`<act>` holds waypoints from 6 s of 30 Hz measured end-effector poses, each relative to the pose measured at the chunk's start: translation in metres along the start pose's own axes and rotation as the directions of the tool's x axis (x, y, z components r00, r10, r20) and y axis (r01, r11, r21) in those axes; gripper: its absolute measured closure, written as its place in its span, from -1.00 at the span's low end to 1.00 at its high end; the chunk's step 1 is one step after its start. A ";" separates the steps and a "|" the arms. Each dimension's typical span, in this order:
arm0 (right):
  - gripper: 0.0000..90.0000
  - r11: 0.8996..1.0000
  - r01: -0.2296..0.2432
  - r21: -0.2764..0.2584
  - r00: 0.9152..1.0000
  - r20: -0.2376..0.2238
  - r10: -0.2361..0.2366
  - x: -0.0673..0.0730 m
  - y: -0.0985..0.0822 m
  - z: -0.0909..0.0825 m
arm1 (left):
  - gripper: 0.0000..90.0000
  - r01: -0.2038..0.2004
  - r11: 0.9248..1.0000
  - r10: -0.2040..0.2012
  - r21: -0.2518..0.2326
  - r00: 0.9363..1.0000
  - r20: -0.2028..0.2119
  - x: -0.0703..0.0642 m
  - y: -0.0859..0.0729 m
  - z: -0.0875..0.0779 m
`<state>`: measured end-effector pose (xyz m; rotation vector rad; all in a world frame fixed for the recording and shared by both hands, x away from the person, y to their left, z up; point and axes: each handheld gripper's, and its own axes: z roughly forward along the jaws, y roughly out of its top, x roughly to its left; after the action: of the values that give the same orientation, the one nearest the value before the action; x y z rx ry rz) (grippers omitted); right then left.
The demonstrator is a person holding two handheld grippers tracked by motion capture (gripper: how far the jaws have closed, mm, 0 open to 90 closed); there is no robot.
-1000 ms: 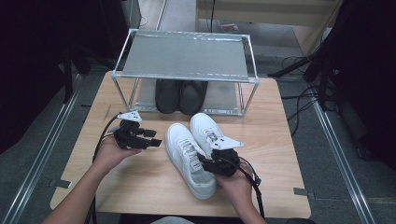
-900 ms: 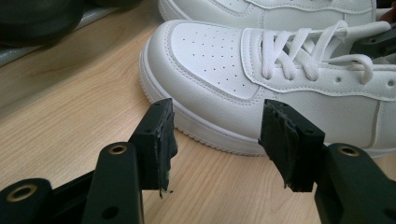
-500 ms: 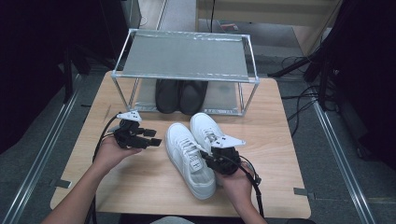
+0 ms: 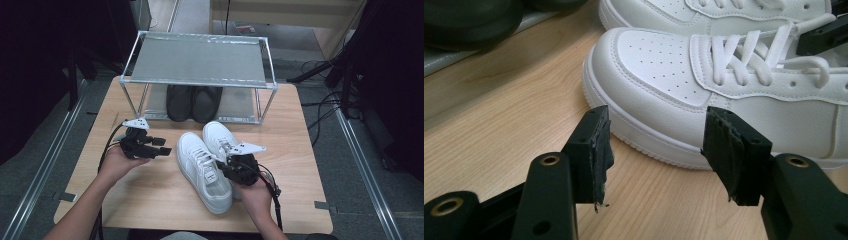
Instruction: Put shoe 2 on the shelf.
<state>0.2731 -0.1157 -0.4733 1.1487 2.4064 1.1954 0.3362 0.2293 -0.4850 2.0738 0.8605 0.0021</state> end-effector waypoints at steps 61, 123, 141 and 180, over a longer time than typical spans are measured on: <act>0.68 0.935 0.355 -0.007 0.827 -0.463 -0.318 -0.042 0.093 0.017 | -0.10 0.110 0.992 -0.119 -0.063 0.978 -0.169 0.011 -0.052 -0.057; 0.68 0.985 0.162 -0.066 0.982 -0.087 -0.167 -0.056 0.302 -0.034 | -0.12 0.122 0.992 -0.128 -0.042 0.976 -0.177 0.020 -0.058 -0.060; 0.68 0.994 -0.039 -0.105 0.979 0.196 0.060 -0.064 0.346 0.025 | -0.12 0.108 0.993 -0.113 -0.044 0.983 -0.147 0.017 -0.056 -0.057; 0.31 0.948 -0.262 -0.179 0.878 0.364 0.311 -0.029 0.350 0.098 | -0.12 0.077 0.997 -0.080 -0.032 0.991 -0.109 0.018 -0.046 -0.047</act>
<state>0.5341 0.0479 -0.2778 1.5742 1.8873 1.0537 0.3090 0.2911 -0.4944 2.0276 1.0037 0.0868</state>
